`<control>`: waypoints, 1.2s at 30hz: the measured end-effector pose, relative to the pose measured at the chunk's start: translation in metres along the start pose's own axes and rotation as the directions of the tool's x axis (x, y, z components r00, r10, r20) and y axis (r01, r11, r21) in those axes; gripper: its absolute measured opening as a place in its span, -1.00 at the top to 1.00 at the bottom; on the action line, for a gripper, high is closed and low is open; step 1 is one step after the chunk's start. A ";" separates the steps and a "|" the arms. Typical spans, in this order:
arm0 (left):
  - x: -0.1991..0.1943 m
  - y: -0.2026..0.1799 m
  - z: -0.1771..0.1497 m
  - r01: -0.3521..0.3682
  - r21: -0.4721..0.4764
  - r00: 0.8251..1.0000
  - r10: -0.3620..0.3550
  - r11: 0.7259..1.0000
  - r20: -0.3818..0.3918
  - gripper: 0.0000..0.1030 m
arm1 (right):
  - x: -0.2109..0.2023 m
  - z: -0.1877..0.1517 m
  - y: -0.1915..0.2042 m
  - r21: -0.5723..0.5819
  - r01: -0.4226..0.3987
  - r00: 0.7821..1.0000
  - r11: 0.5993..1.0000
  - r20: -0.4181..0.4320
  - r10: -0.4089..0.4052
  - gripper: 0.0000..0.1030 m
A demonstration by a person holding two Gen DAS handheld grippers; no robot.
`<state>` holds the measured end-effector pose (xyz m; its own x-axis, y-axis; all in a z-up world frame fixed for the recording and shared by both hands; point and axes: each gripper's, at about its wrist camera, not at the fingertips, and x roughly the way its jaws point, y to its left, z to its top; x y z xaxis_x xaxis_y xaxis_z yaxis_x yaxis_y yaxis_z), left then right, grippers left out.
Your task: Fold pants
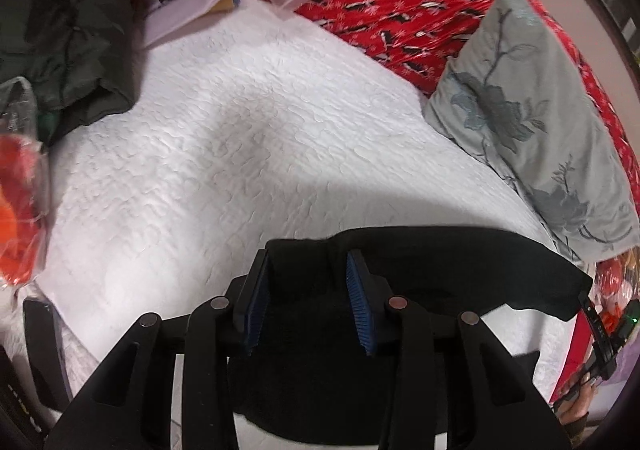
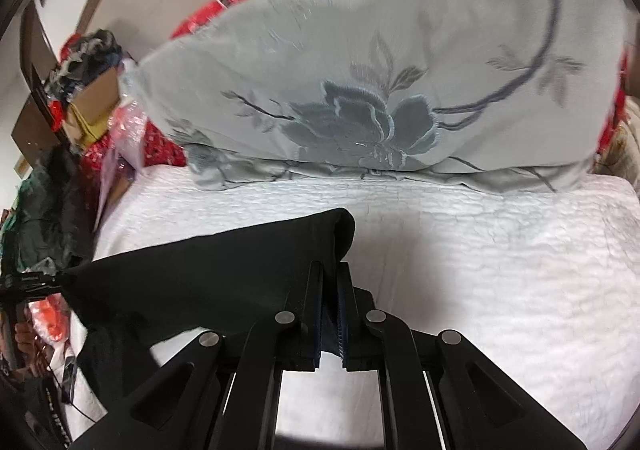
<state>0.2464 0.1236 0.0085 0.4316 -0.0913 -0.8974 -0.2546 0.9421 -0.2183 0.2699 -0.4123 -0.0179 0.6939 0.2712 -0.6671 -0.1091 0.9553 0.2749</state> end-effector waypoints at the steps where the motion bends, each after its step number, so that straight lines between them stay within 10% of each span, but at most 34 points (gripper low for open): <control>1: -0.007 0.003 -0.008 0.002 0.003 1.000 -0.002 1.000 0.012 0.31 | -0.010 -0.007 0.000 0.005 -0.013 1.000 1.000 0.009 0.013 0.89; 10: -0.001 0.040 -0.084 0.002 0.027 0.996 0.000 1.000 -0.085 0.31 | -0.067 -0.094 0.003 0.028 -0.100 0.995 0.995 0.019 0.099 0.89; 15: 0.009 0.070 -0.065 0.071 -0.145 0.987 -0.091 0.987 -0.135 0.32 | -0.059 -0.131 0.002 0.043 -0.036 0.997 0.998 -0.070 0.039 0.89; 21: 0.015 0.065 -0.009 0.087 -0.203 0.987 -0.112 0.975 -0.114 -0.10 | -0.050 -0.110 -0.006 0.103 -0.007 0.998 0.995 -0.061 0.013 0.88; 32: 0.080 0.046 0.027 0.132 -0.160 0.957 -0.168 0.978 -0.237 -0.11 | 0.019 -0.022 -0.050 0.311 0.019 0.997 0.950 -0.078 0.006 0.80; 36: 0.106 0.041 0.036 0.121 -0.159 0.946 -0.163 0.980 -0.281 -0.11 | 0.025 -0.027 -0.056 0.322 -0.021 0.995 0.947 -0.082 0.050 0.37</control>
<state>0.3133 0.1646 -0.0820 0.2070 -0.3303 -0.9209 -0.3350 0.8604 -0.3839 0.2746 -0.4562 -0.0689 0.6264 0.3279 -0.7072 0.1110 0.8604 0.4973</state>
